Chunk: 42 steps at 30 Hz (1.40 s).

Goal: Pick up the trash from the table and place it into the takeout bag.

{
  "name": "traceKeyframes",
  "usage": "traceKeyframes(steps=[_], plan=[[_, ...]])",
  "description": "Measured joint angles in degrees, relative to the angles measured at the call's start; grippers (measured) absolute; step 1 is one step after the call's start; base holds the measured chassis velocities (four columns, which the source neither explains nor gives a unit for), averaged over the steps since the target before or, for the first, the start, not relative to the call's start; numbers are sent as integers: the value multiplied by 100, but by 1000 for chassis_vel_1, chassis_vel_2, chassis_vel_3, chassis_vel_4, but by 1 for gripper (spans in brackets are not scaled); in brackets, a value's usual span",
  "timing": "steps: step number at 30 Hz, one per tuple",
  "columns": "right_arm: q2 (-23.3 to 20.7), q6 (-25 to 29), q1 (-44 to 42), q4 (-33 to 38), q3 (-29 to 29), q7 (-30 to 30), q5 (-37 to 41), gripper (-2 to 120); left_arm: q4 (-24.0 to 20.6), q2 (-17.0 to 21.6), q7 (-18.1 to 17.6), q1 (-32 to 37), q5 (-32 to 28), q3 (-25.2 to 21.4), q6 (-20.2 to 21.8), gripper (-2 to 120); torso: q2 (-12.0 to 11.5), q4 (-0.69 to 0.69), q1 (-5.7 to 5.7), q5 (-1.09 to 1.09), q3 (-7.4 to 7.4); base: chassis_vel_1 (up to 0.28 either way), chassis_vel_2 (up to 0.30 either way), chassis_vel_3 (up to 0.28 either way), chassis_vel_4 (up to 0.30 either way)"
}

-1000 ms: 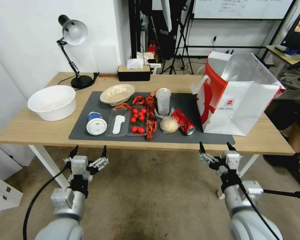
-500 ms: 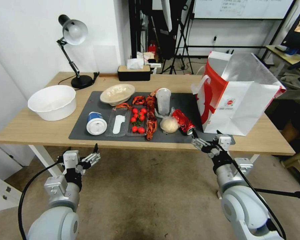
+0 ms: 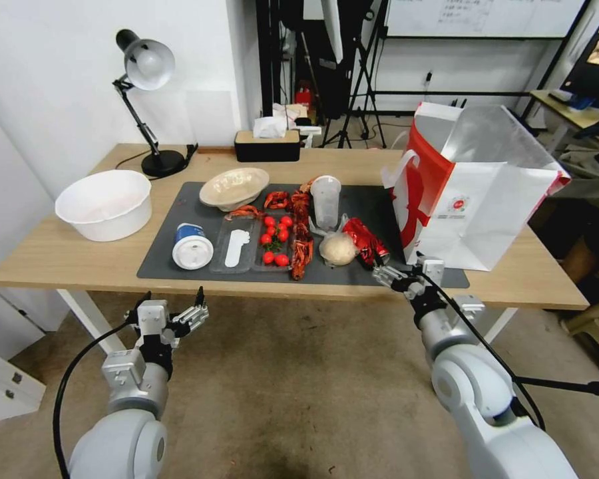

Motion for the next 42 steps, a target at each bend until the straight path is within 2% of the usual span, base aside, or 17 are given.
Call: traceKeyframes(steps=[6, 14, 26, 27, 29, 32, 42], plan=[[-25, -22, 267, -269, -240, 6, 308, 100, -2, -29, 0, 24, 52, -31, -36, 100, 0, 0, 0, -1, 0, 0, 0, 0, 0], [48, -11, 384, -469, -369, 49, 327, 99, 31, -59, -1, 44, 122, -32, -126, 100, 0, 0, 0, 0, -1, 0, 0, 0, 0], [67, 35, 303, -509, -346, 63, 338, 65, 127, -81, -5, 59, 198, -4, -286, 100, 0, 0, 0, 0, 0, 0, 0, 0, 0], [67, 35, 303, -509, -346, 63, 338, 65, 127, -81, -5, 59, 198, -4, -286, 100, 0, 0, 0, 0, 0, 0, 0, 0, 0], [80, 43, 276, -487, -339, 66, 339, 54, 142, -75, -5, 61, 199, -3, -315, 100, 0, 0, 0, 0, -1, 0, 0, 0, 0], [86, 70, 249, -458, -325, 88, 338, 50, 164, -68, -6, 60, 200, 0, -357, 100, 0, 0, 0, 0, -1, 0, 0, 0, 0], [87, 304, 94, 131, -165, 14, 308, 50, 254, -60, -9, 59, 233, 28, -462, 100, 0, -1, 0, 0, 0, 0, 0, 0, 0]])
